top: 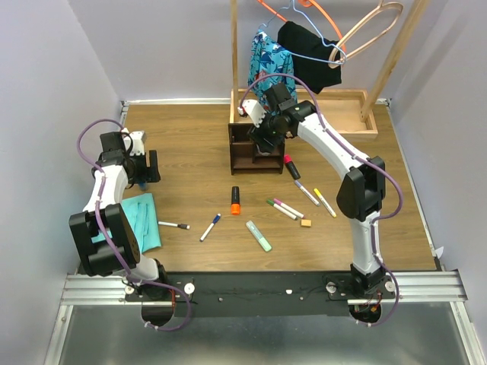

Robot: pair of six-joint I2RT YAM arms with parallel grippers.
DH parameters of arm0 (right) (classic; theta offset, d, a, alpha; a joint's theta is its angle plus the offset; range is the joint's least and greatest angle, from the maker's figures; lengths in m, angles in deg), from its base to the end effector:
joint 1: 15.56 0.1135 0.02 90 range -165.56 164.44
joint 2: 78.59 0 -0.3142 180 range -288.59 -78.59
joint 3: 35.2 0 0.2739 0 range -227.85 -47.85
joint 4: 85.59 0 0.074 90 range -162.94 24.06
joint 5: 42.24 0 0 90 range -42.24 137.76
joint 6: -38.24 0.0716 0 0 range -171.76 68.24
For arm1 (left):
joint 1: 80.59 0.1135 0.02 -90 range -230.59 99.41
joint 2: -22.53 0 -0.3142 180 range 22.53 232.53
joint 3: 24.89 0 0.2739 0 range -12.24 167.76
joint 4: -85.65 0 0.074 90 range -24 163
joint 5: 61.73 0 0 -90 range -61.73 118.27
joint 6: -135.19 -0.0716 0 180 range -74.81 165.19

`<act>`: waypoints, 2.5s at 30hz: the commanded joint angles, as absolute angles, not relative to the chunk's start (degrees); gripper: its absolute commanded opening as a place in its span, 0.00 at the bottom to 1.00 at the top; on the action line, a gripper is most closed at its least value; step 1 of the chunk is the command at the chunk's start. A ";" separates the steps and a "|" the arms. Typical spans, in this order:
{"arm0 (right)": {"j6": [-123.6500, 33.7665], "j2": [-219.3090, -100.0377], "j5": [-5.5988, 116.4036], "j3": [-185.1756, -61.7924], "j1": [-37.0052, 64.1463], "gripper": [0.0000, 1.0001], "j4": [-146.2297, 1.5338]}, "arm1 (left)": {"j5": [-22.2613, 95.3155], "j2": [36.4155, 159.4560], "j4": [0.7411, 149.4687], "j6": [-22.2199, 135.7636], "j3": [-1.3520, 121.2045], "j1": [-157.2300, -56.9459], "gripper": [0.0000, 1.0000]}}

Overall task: Sort the stationery into containers
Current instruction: Place the stationery in the storage box.

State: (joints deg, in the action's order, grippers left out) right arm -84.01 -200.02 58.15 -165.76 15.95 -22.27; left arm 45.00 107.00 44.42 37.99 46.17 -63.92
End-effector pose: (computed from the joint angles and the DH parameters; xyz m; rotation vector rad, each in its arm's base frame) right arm 0.4526 0.2926 0.3079 -1.3867 2.0901 0.2227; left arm 0.3303 0.0774 0.2464 -0.0887 2.4755 -0.1929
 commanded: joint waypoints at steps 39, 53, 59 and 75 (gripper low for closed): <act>-77.24 -187.43 58.37 -157.64 16.00 0.85 -34.18 | 45.58 102.43 42.69 29.58 46.64 -62.05 0.99; -84.18 -176.86 69.12 -134.17 16.00 0.59 -33.13 | 43.30 99.96 30.55 19.88 45.24 -61.17 0.99; -84.46 -178.70 69.04 -133.54 16.00 0.41 -37.16 | 40.66 100.22 31.52 19.62 44.71 -61.17 0.99; -78.30 -184.85 69.47 -138.91 16.00 0.44 -44.64 | 34.42 106.90 37.66 24.88 50.94 -58.88 0.99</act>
State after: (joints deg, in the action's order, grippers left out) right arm -80.47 -185.00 67.27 -136.43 15.88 -42.70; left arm 38.24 104.53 33.84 22.30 47.28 -59.75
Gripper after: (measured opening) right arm 0.424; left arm 0.985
